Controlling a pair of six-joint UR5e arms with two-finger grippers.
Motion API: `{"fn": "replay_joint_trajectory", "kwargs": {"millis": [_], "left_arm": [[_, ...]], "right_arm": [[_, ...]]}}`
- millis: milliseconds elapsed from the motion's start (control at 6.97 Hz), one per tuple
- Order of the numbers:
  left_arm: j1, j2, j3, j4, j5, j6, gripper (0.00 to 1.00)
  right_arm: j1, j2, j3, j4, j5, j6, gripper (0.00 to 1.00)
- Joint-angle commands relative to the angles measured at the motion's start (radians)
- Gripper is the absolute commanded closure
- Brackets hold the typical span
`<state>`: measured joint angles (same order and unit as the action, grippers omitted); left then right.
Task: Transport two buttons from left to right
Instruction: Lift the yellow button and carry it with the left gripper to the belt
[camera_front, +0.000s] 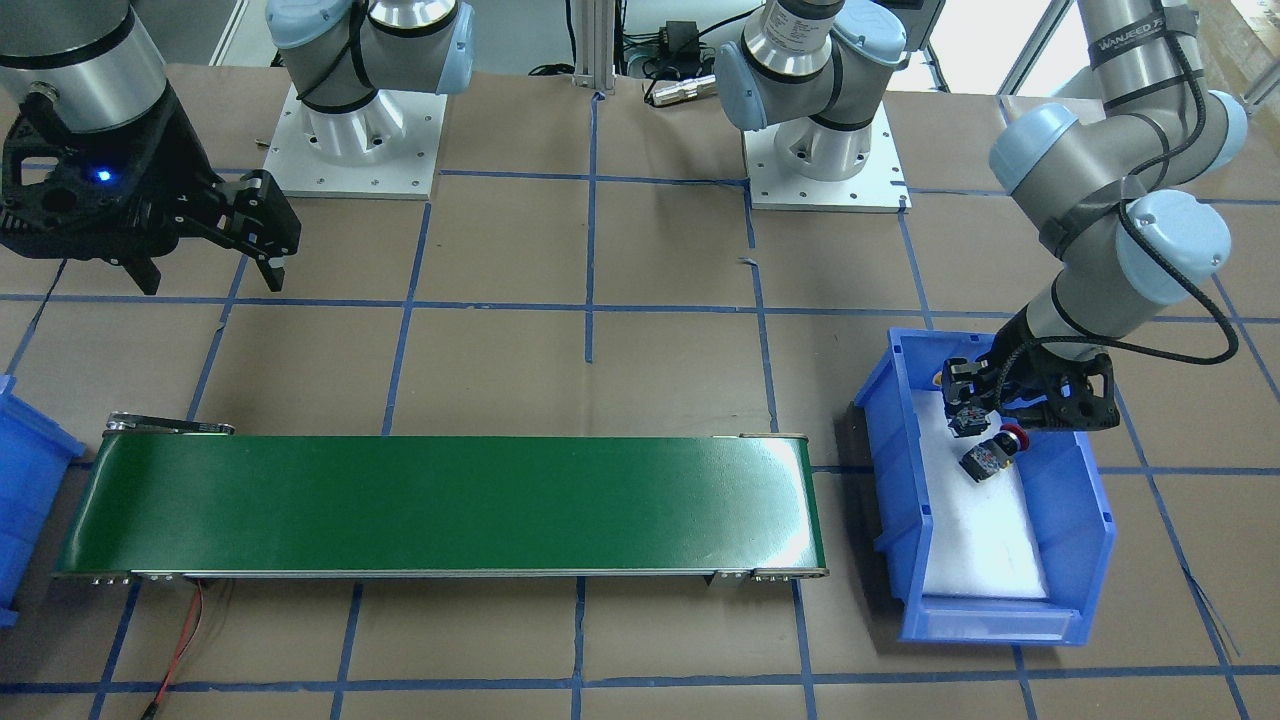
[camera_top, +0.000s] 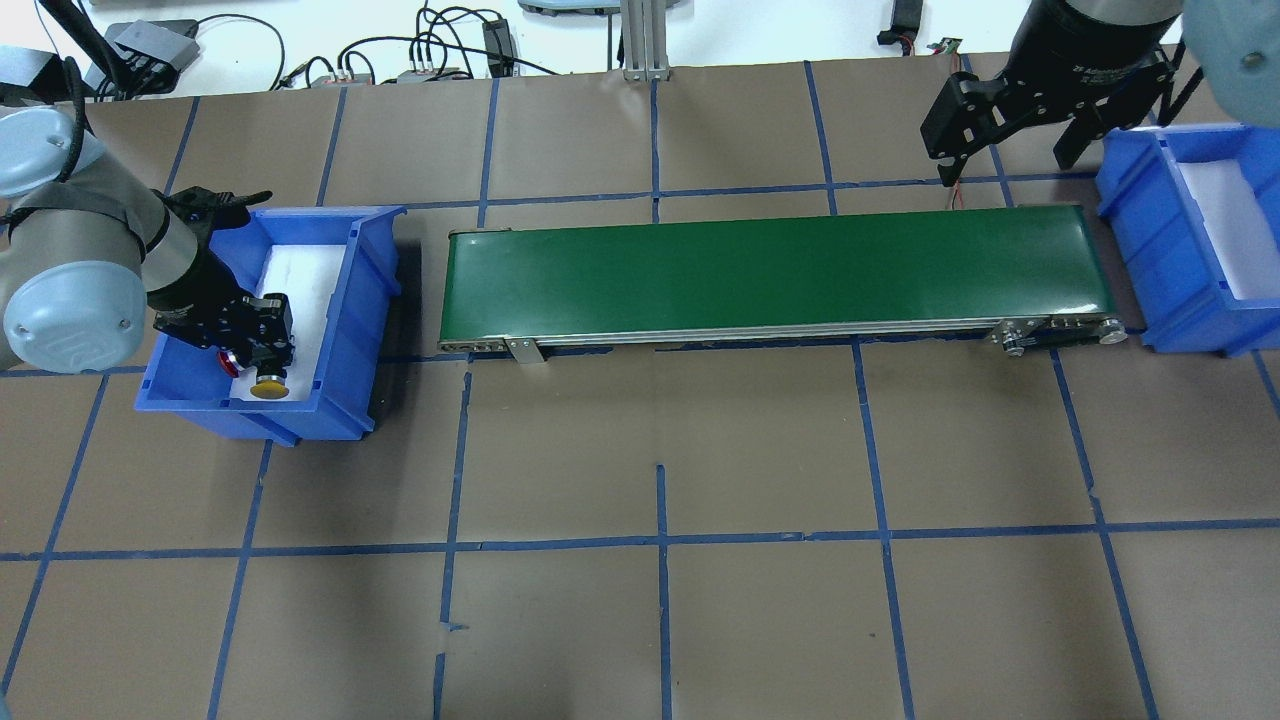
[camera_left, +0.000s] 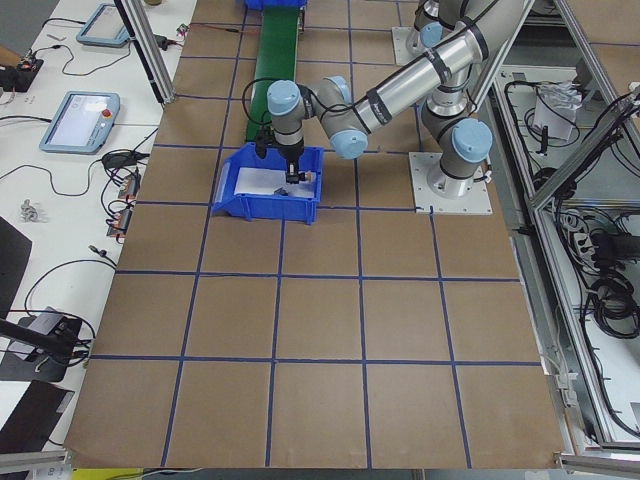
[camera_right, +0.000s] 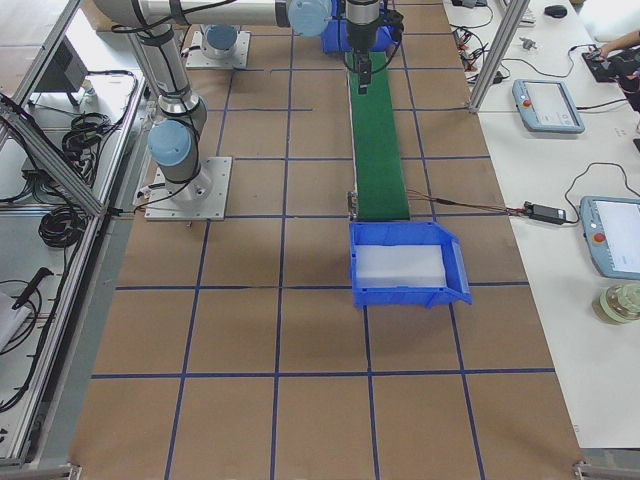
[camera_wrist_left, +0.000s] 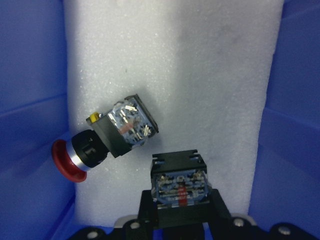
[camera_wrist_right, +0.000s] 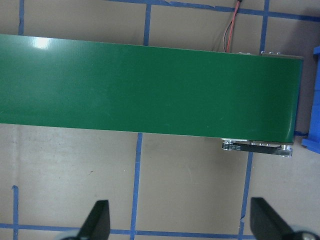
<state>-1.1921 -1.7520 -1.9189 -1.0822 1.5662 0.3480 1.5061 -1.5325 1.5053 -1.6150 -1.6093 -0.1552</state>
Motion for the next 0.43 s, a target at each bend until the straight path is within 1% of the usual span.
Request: {"fn": "replay_joint_trajectory", "kwargs": {"millis": [0,143,287], "left_arm": [[0.000,0.060,0.021,-0.040,0.000,0.000,0.90],[-0.001,0.066,0.073,-0.100,-0.002,0.000,0.90],[-0.006,0.057,0.154,-0.161,-0.008,0.000,0.90]], "right_arm": [[0.000,-0.002,0.001,0.003,-0.001,-0.001,0.00],[0.000,-0.002,0.001,0.003,-0.001,-0.001,0.00],[0.000,-0.002,0.001,0.003,-0.001,-0.001,0.00]]}}
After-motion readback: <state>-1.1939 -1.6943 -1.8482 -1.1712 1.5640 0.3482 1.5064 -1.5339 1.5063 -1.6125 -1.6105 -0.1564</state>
